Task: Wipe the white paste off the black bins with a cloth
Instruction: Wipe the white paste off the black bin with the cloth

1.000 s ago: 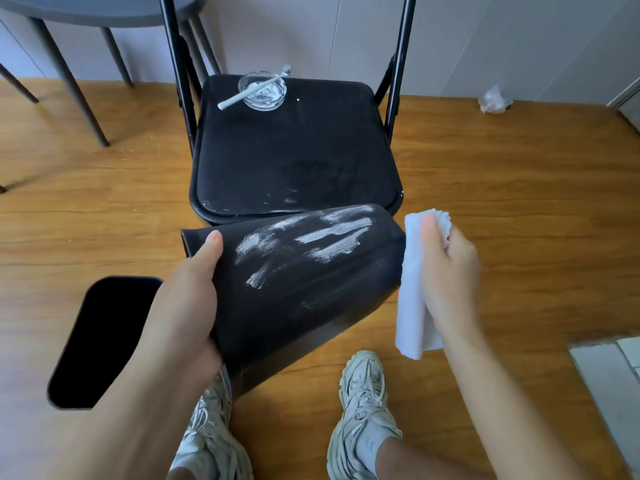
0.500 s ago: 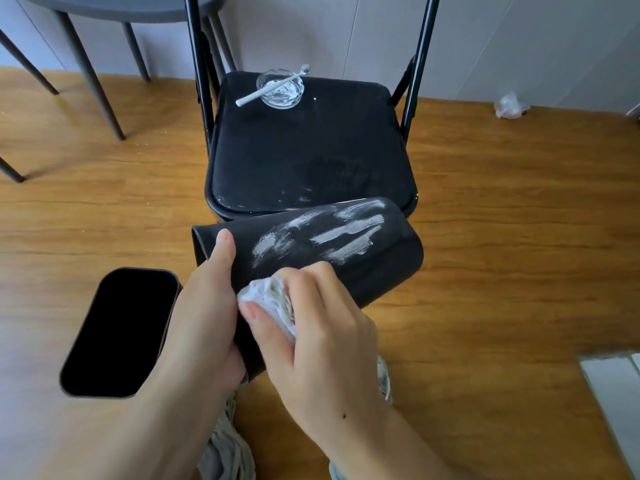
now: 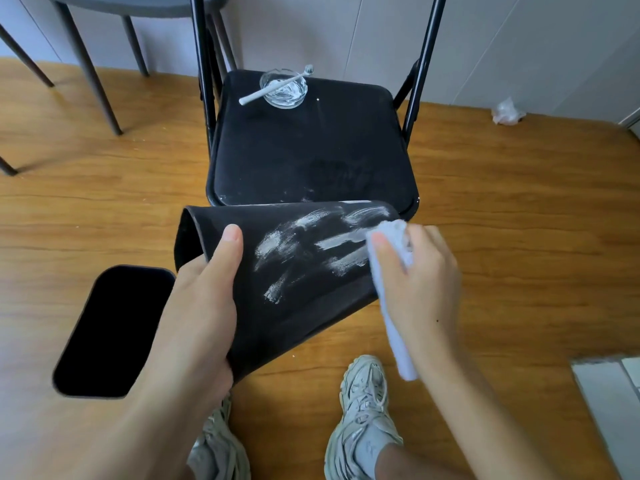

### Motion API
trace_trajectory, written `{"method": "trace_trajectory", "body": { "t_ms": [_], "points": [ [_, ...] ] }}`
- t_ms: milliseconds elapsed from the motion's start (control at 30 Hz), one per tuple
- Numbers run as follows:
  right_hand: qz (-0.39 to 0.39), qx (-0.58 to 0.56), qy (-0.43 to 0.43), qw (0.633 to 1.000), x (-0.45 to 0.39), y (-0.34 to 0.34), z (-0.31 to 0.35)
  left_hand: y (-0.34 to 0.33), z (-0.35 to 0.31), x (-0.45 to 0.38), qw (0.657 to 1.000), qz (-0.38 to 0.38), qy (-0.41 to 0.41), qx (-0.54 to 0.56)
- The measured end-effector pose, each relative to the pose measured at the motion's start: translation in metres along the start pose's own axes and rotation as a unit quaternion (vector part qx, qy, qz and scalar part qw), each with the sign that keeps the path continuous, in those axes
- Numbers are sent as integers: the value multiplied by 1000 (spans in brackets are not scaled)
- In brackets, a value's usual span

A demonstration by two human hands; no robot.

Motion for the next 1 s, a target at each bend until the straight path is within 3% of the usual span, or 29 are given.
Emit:
{"method": "trace_trajectory", "body": {
  "t_ms": [133, 233, 467, 633, 733, 800, 933, 1000],
  "points": [
    [66, -123, 115, 983, 36, -5, 61, -2, 3, 2, 998, -4, -47, -32],
    [80, -118, 168, 975, 34, -5, 59, 2, 3, 0, 999, 4, -44, -31],
    [44, -4, 19, 999, -2, 1, -25, -1, 3, 3, 996, 25, -71, -56],
    [38, -112, 112, 987, 29, 2, 33, -3, 4, 0, 997, 17, -61, -34],
    [61, -107, 167, 978, 43, 0, 49, -3, 4, 1, 998, 24, -51, -27],
    [56, -70, 151, 985, 34, 0, 31, -1, 5, 0, 999, 16, -45, -16],
    [42, 55, 29, 997, 7, 6, -14, 1, 4, 0, 999, 18, -41, -10],
    [37, 47, 26, 998, 10, 5, -13, 0, 3, 0, 999, 23, -46, -10]
  ]
}}
Point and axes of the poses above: each hand's wrist, its own x-axis away from the middle knuckle, its own y-axis out of the back of the hand, z = x × y, the point moved 2 cm from there along -x, towards the middle knuckle, and after that the axes turned 4 degrees about y, right-handed, at the moved point
